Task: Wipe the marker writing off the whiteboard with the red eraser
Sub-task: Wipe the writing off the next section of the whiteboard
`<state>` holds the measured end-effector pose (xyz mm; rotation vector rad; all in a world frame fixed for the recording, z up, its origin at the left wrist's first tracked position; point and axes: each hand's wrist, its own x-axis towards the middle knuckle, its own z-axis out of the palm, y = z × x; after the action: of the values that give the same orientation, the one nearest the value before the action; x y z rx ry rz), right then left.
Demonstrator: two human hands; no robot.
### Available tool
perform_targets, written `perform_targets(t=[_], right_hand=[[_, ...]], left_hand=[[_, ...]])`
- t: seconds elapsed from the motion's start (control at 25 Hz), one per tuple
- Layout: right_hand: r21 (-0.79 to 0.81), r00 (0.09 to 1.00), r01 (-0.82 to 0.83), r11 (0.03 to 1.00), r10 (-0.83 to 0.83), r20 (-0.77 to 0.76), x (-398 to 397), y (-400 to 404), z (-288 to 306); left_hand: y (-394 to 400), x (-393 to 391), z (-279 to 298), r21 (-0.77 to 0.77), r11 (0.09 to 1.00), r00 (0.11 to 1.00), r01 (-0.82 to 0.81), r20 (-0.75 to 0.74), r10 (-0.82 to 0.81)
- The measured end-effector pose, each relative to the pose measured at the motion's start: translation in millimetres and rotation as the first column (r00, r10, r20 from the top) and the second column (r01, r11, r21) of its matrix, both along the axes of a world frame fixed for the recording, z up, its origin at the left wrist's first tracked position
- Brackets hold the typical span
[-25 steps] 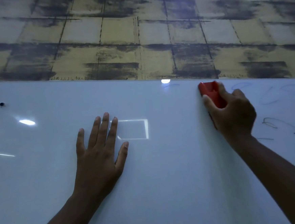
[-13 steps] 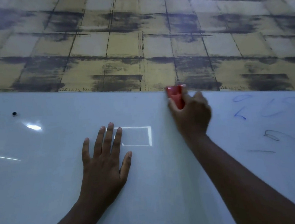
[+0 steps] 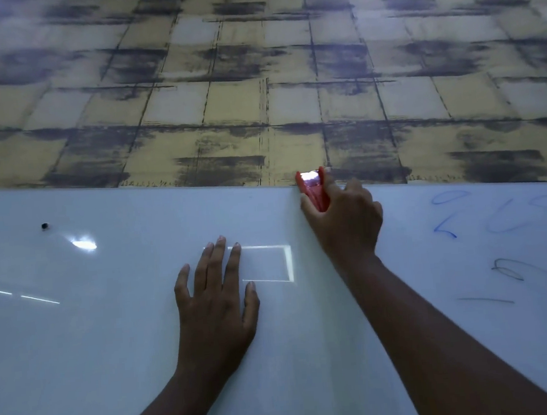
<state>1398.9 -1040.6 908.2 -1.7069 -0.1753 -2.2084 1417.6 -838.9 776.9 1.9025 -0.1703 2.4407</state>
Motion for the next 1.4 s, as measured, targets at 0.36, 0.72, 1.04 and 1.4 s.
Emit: perform_targets(t=[0.36,0.72,1.04,1.4], right_hand=[[-0.386,0.996,-0.031,0.922,0.061,0.066,-6,94,-20],[0.050,0.997,0.068,0.996,-0.069,0.020,15,-112,2],[0.166,0.980,0.182,0.969,-0.165,-0.111,4,-151,-20],[-0.266,0.950,0.298,0.917,-0.312,-0.011,-1,-130,-77]], left_hand=[[9,7,1,-0.004,0.999,0.999,0.044,-0.032,-0.044],[9,3,-3,0.001,0.998,0.998,0.055,-0.029,-0.055],[-2,-3,0,-0.028,1.000,0.999,0.009,-0.043,-0.010],[-105,-26,2,0.250,0.966,0.992,0.061,-0.119,-0.032]])
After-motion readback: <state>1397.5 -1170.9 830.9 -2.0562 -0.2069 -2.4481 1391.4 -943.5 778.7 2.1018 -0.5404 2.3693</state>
